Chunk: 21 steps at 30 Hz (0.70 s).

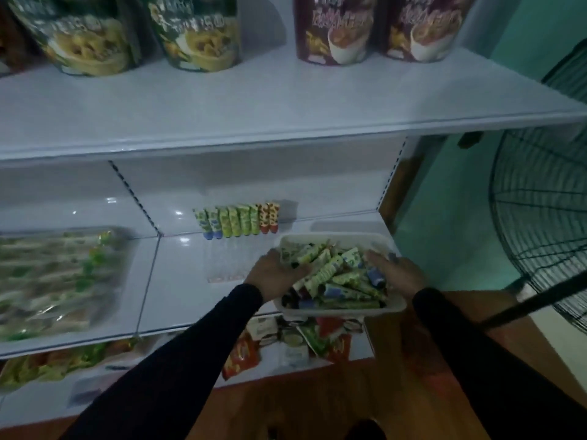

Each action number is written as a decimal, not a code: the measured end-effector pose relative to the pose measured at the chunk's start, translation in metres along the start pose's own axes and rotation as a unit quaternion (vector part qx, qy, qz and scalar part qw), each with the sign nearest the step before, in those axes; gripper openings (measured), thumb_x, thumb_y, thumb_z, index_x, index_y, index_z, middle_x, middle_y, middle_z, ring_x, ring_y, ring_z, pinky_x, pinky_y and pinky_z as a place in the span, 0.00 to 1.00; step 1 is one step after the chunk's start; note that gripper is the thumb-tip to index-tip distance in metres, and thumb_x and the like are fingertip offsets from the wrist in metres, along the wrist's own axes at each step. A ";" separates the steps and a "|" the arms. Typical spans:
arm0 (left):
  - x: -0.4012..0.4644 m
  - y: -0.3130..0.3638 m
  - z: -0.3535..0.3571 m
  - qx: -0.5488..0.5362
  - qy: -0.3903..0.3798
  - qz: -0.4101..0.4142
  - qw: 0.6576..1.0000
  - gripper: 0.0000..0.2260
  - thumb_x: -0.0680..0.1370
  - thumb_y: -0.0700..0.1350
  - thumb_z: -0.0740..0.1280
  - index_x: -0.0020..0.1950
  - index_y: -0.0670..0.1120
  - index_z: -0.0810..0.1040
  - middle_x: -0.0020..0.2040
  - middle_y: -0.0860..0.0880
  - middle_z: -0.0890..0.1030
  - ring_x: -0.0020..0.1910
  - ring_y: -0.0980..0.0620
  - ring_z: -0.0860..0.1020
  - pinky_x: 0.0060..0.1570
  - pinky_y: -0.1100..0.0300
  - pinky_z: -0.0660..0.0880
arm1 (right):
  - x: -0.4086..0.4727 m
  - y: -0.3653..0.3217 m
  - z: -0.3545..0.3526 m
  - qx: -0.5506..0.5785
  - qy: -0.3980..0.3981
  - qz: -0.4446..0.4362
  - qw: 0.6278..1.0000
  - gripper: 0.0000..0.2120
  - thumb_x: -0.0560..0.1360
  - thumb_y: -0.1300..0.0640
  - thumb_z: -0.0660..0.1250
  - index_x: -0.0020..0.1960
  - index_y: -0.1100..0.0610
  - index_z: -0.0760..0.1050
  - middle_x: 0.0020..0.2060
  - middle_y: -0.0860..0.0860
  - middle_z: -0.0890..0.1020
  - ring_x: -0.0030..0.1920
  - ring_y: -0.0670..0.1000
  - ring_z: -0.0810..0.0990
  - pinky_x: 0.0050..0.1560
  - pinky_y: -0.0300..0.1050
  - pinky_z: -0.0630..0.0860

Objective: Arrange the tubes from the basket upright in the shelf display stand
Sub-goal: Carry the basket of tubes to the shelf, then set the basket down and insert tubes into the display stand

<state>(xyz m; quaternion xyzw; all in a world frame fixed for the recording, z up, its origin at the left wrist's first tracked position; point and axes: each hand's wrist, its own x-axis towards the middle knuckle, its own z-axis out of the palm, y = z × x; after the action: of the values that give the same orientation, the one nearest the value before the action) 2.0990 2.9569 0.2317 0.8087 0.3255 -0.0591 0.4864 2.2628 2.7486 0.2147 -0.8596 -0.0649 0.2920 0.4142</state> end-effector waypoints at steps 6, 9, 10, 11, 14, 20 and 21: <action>0.066 0.007 0.022 -0.015 0.000 0.053 0.998 0.24 0.70 0.65 0.71 0.59 0.51 0.79 0.49 0.49 0.85 0.45 0.50 0.83 0.49 0.49 0.81 | 0.068 0.011 -0.017 0.007 0.010 0.017 1.000 0.36 0.53 0.22 0.63 0.43 0.51 0.69 0.41 0.49 0.71 0.46 0.52 0.73 0.47 0.47 0.68; 0.089 0.006 0.032 -0.045 0.009 0.079 0.996 0.21 0.70 0.62 0.73 0.58 0.54 0.80 0.48 0.51 0.85 0.43 0.49 0.84 0.48 0.47 0.82 | 0.095 0.013 -0.017 -0.004 0.017 -0.016 1.000 0.45 0.64 0.26 0.64 0.64 0.61 0.74 0.60 0.57 0.77 0.59 0.58 0.77 0.53 0.47 0.69; 0.096 0.003 0.033 -0.052 0.011 0.082 0.995 0.20 0.70 0.61 0.73 0.57 0.53 0.80 0.47 0.51 0.86 0.42 0.48 0.84 0.48 0.46 0.82 | 0.105 0.015 -0.016 -0.013 0.027 -0.018 0.999 0.44 0.67 0.28 0.65 0.67 0.62 0.72 0.61 0.57 0.77 0.61 0.59 0.77 0.54 0.47 0.70; 0.104 -0.001 0.036 -0.060 0.014 0.087 0.994 0.19 0.70 0.61 0.73 0.56 0.53 0.81 0.45 0.51 0.86 0.41 0.47 0.84 0.48 0.44 0.82 | 0.112 0.017 -0.015 -0.025 0.035 -0.019 0.999 0.43 0.68 0.28 0.65 0.67 0.63 0.73 0.59 0.57 0.77 0.61 0.59 0.77 0.55 0.47 0.72; 0.115 -0.009 0.040 -0.062 0.019 0.112 0.992 0.18 0.69 0.61 0.74 0.53 0.52 0.82 0.42 0.50 0.86 0.38 0.44 0.85 0.49 0.43 0.81 | 0.129 0.020 -0.008 -0.038 0.036 -0.034 0.998 0.45 0.59 0.22 0.62 0.55 0.61 0.74 0.50 0.54 0.74 0.54 0.56 0.78 0.54 0.47 0.71; 0.132 -0.024 0.045 -0.051 0.043 0.127 0.990 0.18 0.74 0.57 0.72 0.44 0.41 0.83 0.35 0.45 0.85 0.37 0.47 0.84 0.46 0.57 0.78 | 0.148 0.020 0.004 -0.061 0.066 -0.088 0.992 0.45 0.72 0.28 0.60 0.72 0.64 0.67 0.72 0.58 0.69 0.67 0.58 0.72 0.59 0.47 0.68; 0.133 -0.025 0.046 -0.049 0.048 0.128 0.989 0.19 0.74 0.57 0.72 0.44 0.39 0.83 0.34 0.45 0.85 0.35 0.49 0.83 0.43 0.59 0.77 | 0.149 0.023 0.006 -0.074 0.067 -0.096 0.990 0.45 0.72 0.28 0.59 0.74 0.64 0.65 0.74 0.58 0.66 0.70 0.58 0.70 0.62 0.48 0.67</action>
<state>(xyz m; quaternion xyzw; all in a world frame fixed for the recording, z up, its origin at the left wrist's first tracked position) 2.1989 2.9889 0.1340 0.8205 0.2452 0.0589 0.5130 2.3788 2.7906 0.1279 -0.8953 -0.1402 0.1868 0.3793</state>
